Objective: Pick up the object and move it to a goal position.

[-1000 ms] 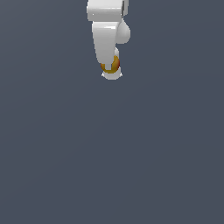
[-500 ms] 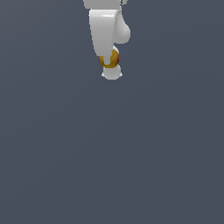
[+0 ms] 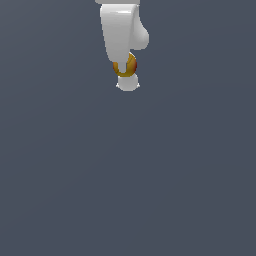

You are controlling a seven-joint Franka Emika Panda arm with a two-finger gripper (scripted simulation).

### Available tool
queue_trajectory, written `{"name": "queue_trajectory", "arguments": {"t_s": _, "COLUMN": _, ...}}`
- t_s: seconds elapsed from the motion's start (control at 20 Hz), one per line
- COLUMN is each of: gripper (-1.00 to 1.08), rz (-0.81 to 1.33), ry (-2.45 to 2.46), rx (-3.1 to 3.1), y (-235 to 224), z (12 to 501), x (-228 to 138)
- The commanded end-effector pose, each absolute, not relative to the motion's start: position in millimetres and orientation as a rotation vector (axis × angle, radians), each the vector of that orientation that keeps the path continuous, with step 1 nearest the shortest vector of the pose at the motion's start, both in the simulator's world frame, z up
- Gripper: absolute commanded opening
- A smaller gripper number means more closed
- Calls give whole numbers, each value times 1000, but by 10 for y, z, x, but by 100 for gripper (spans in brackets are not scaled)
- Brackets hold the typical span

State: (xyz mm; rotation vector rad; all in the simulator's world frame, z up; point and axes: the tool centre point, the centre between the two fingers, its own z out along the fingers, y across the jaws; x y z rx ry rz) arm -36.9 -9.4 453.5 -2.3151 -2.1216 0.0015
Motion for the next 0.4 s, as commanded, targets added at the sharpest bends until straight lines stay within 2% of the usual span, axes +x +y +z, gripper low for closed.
{"name": "queue_trajectory", "arguments": {"t_s": 0.0, "gripper": -100, "rz": 0, "ry": -2122, "rx": -2316, "y": -89, "z": 4582, "x": -326}}
{"name": "queue_trajectory", "arguments": {"t_s": 0.35, "gripper": -100, "rz": 0, "ry": -2122, "rx": -2316, "y": -86, "z": 4629, "x": -277}}
